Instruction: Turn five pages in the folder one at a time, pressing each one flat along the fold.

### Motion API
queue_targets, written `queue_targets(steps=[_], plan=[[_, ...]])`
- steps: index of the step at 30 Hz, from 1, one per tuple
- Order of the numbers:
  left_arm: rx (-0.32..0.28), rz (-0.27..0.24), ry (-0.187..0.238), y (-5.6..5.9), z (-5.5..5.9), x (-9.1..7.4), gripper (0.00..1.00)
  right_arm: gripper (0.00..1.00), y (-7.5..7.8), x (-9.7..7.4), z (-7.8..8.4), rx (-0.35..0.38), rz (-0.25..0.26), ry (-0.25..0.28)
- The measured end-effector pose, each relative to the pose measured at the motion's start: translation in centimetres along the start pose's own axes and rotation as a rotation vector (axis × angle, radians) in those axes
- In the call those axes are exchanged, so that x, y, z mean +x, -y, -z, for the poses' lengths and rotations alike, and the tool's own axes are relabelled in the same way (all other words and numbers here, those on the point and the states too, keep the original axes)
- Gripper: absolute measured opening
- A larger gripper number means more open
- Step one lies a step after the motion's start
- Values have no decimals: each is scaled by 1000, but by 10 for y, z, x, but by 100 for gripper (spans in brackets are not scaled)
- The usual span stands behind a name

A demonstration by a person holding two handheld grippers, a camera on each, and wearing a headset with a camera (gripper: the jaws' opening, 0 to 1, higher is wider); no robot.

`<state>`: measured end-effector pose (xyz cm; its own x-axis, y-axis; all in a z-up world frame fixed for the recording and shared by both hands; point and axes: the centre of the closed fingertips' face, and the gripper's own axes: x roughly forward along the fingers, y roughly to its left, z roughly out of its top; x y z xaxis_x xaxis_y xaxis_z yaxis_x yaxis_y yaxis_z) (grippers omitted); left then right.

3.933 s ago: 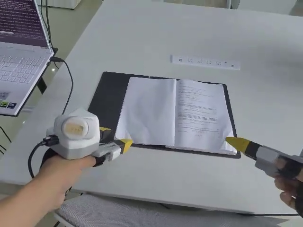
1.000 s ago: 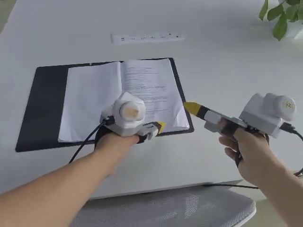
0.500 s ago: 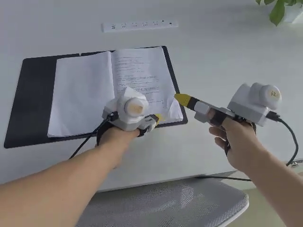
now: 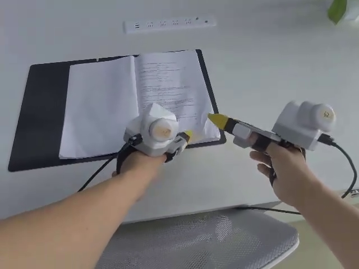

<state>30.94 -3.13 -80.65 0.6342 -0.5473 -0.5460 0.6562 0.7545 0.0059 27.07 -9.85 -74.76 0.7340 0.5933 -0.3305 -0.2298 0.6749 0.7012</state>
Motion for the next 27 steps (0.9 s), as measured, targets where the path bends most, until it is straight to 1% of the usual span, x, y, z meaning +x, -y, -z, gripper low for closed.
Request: queue_targets(steps=[1,2,3,4,5,7,10,13,17,20,27], plan=[[1,1,1,0,0,0,36,44,0,0,1,1,0,-2],[-7,-6,0,-2,0,0,32,44,1,1,3,0,2,-6],[-5,-20,2,-6,0,0,22,43,1,1,4,0,-1,-8],[6,-51,-7,-14,1,-1,14,43,0,2,5,3,-5,-11],[3,-33,-5,-12,0,1,12,44,0,2,6,2,-2,-15],[15,-29,-9,-10,1,0,12,43,0,3,7,0,-3,-19],[9,-28,-11,-11,1,0,12,43,0,4,8,1,-4,-21],[0,-31,-14,-12,1,1,11,42,2,9,13,-7,1,-43],[-3,-30,-18,-12,1,0,11,38,5,15,20,-16,5,-75],[-7,-32,-20,-12,1,0,10,37,9,18,22,-6,14,-83],[-12,-32,-21,-13,1,0,10,24,9,23,22,8,12,-89]])
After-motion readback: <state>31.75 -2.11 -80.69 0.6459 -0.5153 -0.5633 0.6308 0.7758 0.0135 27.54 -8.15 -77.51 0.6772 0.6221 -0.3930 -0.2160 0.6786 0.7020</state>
